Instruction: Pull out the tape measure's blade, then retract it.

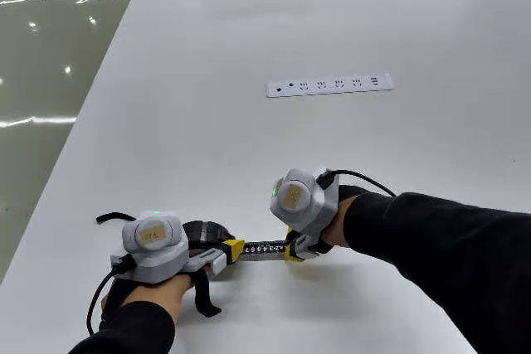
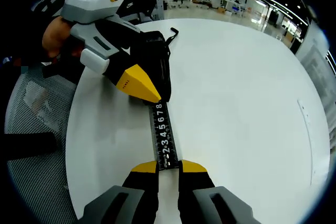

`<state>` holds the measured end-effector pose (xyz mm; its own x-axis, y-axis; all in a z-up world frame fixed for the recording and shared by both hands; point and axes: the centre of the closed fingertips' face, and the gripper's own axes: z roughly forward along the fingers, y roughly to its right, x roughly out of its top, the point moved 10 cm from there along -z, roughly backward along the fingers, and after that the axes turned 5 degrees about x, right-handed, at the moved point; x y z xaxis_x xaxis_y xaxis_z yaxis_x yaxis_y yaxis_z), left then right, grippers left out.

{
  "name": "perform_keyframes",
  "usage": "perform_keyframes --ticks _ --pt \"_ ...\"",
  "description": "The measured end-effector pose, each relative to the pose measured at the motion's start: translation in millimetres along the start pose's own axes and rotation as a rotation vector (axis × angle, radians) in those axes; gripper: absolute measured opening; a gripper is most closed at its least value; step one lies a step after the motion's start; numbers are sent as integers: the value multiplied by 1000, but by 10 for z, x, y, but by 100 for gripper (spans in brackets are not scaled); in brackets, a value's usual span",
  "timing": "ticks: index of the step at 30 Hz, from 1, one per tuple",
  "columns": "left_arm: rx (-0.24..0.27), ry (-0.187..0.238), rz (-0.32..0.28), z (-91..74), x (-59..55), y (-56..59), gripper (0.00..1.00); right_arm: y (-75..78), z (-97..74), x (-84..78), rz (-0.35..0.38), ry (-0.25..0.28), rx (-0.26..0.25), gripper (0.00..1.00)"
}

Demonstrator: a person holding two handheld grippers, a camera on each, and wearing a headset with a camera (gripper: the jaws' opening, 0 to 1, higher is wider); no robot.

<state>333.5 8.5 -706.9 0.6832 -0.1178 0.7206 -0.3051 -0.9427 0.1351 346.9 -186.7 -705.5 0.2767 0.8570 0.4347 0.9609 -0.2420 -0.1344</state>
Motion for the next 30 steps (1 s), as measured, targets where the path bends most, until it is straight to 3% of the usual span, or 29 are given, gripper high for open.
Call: perform_keyframes --ticks 30 --pt "-11 -9 -11 0 -4 -6 63 -7 32 54 2 11 7 9"
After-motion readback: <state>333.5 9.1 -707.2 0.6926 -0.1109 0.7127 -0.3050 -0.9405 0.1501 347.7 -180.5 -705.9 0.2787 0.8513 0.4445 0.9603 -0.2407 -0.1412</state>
